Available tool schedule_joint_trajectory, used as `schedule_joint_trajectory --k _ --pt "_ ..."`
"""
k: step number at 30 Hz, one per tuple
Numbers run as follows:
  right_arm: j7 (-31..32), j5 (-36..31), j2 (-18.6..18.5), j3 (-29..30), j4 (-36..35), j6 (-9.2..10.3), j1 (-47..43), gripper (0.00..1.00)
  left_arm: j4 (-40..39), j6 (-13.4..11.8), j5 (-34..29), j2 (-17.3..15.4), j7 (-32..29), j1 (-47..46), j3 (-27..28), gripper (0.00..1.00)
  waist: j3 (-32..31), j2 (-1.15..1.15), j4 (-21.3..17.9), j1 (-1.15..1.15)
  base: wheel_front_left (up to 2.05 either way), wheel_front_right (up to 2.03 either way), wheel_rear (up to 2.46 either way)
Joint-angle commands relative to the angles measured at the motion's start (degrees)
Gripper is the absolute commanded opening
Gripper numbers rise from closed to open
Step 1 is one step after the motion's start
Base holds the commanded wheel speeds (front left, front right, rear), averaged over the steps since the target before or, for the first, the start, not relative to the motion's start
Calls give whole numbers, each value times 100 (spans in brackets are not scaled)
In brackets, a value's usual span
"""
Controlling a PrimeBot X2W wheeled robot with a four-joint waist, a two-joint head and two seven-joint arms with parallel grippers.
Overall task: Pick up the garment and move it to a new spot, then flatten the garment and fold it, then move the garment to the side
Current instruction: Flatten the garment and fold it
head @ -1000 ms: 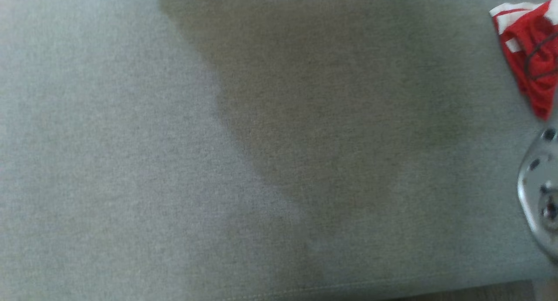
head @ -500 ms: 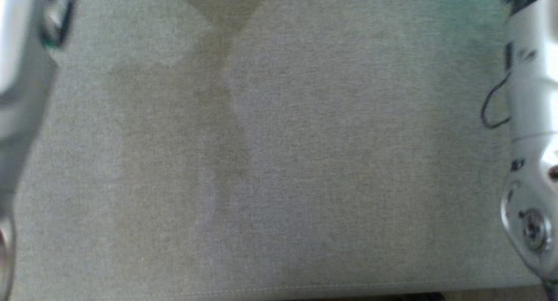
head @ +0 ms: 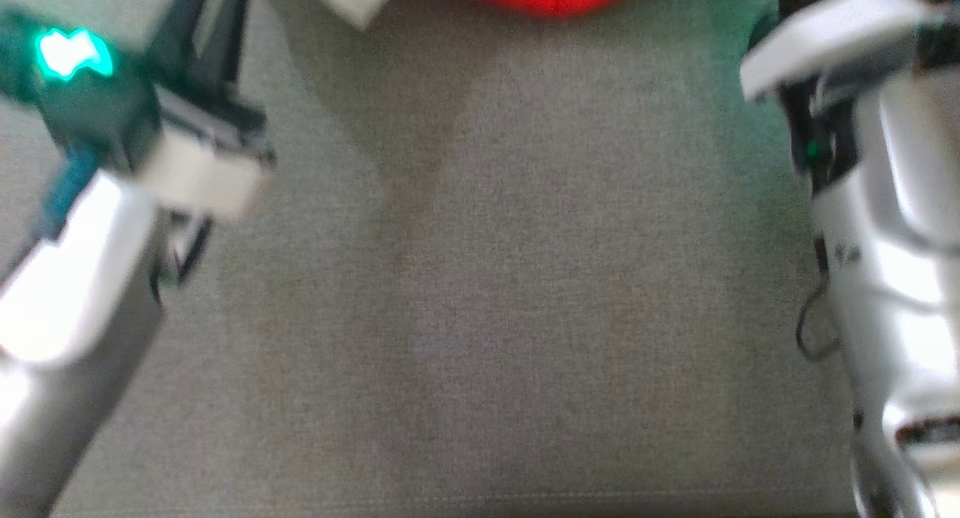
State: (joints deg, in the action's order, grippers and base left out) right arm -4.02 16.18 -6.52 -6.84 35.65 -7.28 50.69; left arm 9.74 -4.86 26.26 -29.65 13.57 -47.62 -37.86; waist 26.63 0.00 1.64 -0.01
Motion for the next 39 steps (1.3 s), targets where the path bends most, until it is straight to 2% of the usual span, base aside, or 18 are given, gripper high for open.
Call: schedule_joint_trajectory --k 1,8,15,18,22,26,32,39 --pt "-3 51 17 -100 -387 -21 -227 0 -337 -111 48 -363 -31 99 196 0 -341 0 52 1 0 0 0" --pt "413 109 -114 15 -1848 -21 -1973 0 -1629 -705 37 -863 -316 1509 43 0 -1207 0 87 1 0 0 0" --pt "1194 33 10 529 -3611 -21 -3929 0 -2897 -1216 77 -1457 -900 2754 -191 0 -1844 0 112 1 0 0 0" --pt "1522 -16 124 687 -4264 -21 -4708 0 -3259 -1426 136 -1614 -1034 3260 -300 0 -1990 0 120 1 0 0 0" --pt "1895 -20 260 776 -4835 -21 -5527 0 -3400 -1628 285 -1654 -1057 3859 -463 0 -2094 0 94 1 0 0 0" --pt "2044 -31 319 843 -4970 -21 -5863 0 -3244 -1629 412 -1554 -962 4172 -620 0 -2129 0 57 1 0 0 0" --pt "2079 -16 357 929 -4700 -21 -5982 0 -2437 -1330 640 -1273 -772 4409 -915 0 -2133 0 12 1 0 0 0" --pt "1997 120 363 943 -4252 -21 -5821 0 -1872 -1081 707 -1129 -535 4190 -884 0 -2047 0 19 1 0 0 0"
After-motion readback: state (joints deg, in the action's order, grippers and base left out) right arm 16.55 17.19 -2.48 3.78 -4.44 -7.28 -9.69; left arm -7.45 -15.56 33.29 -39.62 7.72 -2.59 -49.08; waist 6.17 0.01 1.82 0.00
